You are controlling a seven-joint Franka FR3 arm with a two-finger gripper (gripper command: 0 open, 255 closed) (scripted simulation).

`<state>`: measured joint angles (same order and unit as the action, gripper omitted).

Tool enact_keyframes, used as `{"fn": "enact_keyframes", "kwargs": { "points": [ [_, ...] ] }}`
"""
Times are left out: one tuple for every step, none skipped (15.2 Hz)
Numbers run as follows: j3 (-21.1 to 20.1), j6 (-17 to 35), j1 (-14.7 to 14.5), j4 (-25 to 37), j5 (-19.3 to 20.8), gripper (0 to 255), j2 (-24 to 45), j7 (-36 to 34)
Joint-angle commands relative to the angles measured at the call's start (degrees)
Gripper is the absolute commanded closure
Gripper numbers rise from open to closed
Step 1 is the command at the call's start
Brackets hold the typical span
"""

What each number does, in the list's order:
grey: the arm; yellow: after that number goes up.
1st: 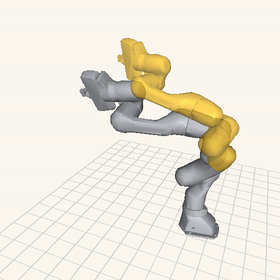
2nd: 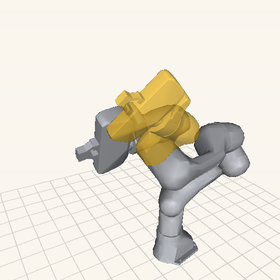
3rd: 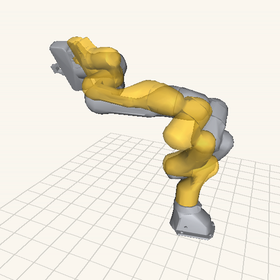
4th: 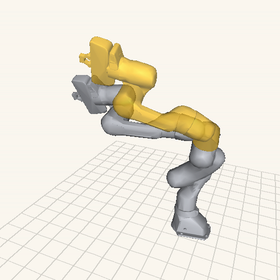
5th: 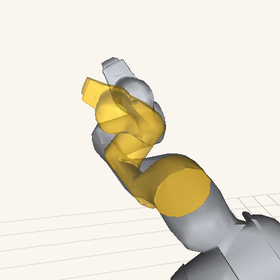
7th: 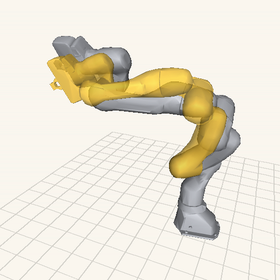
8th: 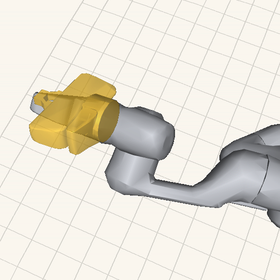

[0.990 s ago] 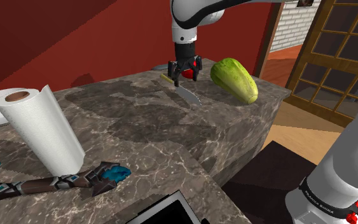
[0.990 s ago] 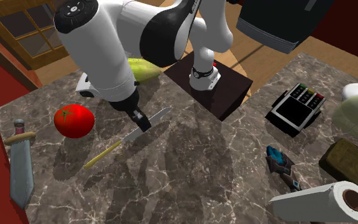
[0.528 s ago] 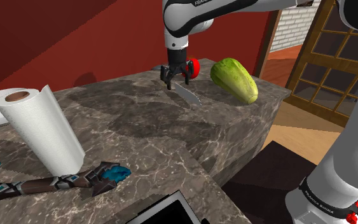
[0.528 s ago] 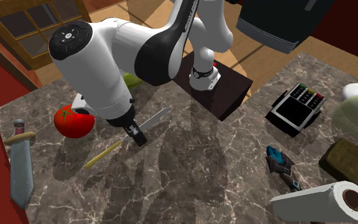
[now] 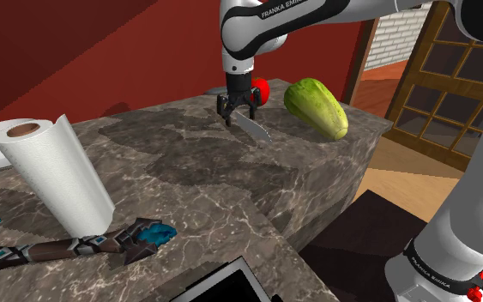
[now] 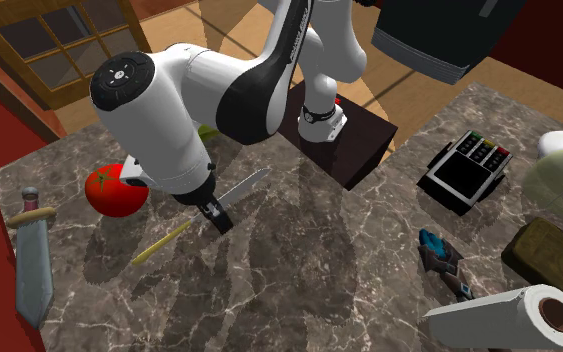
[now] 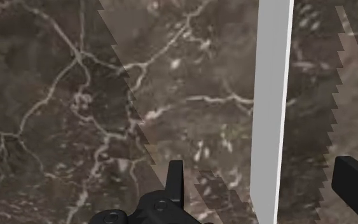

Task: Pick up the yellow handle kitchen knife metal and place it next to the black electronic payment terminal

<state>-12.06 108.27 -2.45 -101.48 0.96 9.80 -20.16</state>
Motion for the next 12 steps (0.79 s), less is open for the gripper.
{"fn": "enact_keyframes", "kwargs": {
  "points": [
    [0.0, 0.02, 0.0, -0.02, 0.0, 0, 0.0, -0.01],
    [0.0, 0.01, 0.0, -0.01, 0.0, 0, 0.0, 0.0],
    [0.0, 0.01, 0.0, -0.01, 0.0, 0, 0.0, 0.0],
    [0.0, 0.01, 0.0, -0.01, 0.0, 255, 0.0, 0.0],
    [0.0, 0.01, 0.0, -0.01, 0.0, 255, 0.0, 0.0],
    [0.0, 0.01, 0.0, -0.01, 0.0, 255, 0.0, 0.0],
    [0.0, 0.01, 0.0, -0.01, 0.0, 255, 0.0, 0.0],
    [-0.01, 0.02, -0.01, -0.02, 0.0, 255, 0.0, -0.02],
    [-0.01, 0.02, -0.02, 0.02, 0.01, 255, 0.04, -0.03],
    [-0.01, 0.03, -0.02, 0.03, 0.01, 255, 0.06, -0.03],
    [0.0, 0.01, -0.01, 0.05, 0.01, 255, 0.06, -0.01],
    [0.0, 0.0, -0.01, 0.06, 0.02, 255, 0.07, -0.02]
  ]
}}
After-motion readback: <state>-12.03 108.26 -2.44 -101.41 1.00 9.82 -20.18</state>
